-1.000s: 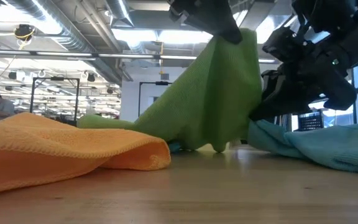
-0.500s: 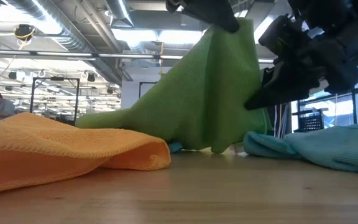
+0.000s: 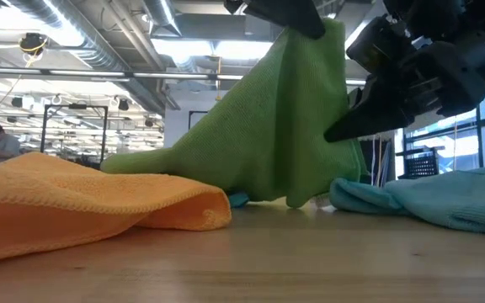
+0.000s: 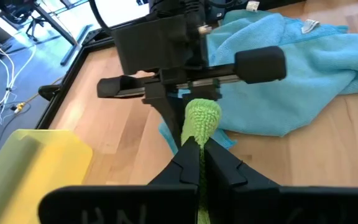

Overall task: Fold microfiber towels
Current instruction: Fold the green microfiber cloth

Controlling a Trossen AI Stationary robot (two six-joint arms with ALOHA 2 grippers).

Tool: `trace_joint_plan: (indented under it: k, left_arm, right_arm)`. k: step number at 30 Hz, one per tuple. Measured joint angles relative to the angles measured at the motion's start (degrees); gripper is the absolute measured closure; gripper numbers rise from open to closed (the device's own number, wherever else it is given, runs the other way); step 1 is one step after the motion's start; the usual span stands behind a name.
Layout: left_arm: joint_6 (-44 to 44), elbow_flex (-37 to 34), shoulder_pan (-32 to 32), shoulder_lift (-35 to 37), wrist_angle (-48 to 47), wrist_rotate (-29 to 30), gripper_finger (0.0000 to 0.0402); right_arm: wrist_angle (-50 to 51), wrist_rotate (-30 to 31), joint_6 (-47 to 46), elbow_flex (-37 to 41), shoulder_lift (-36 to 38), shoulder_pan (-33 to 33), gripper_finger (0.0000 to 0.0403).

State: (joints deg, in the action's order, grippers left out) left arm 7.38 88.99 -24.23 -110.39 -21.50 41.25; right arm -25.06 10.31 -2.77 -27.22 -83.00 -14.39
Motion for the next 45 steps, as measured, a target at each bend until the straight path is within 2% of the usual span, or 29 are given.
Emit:
trace_joint_plan:
  k: [13, 16, 23, 26, 31, 35, 45]
  left_arm:
    - [0.42, 0.00, -1.29, 1.71, -0.43, 1.25, 0.0401]
    - [0.50, 0.04, -1.41, 2.03, -0.09, 1.29, 0.0401]
    - [0.17, 0.04, -1.88, 2.01, -0.20, 1.27, 0.0401]
    - [0.17, 0.04, -2.00, 2.01, -0.19, 1.29, 0.0401]
    - [-0.01, 0.04, -2.03, 1.99, 0.02, 1.29, 0.0401]
    - [-0.02, 0.04, -2.03, 1.97, 0.07, 1.75, 0.0401]
    - [-0.04, 0.04, -2.05, 1.92, 0.09, 2.64, 0.0401]
  right_arm:
    - [0.00, 0.63, 0.06, -0.10, 0.07, -0.01, 0.0375]
    - [0.42, 2.52, 0.19, 0.04, 0.00, 0.04, 0.0354]
    - [0.75, 3.79, 0.25, 0.04, 0.00, 0.04, 0.0275]
    - [1.58, 5.00, 0.28, 0.04, 0.00, 0.04, 0.0258]
    - [2.92, 4.37, 0.23, 0.04, 0.00, 0.09, 0.0257]
    - [3.42, -1.94, -1.76, 0.04, -0.02, 0.88, 0.0268]
    - [3.45, -2.43, -2.77, 0.02, -4.13, 1.44, 0.0268]
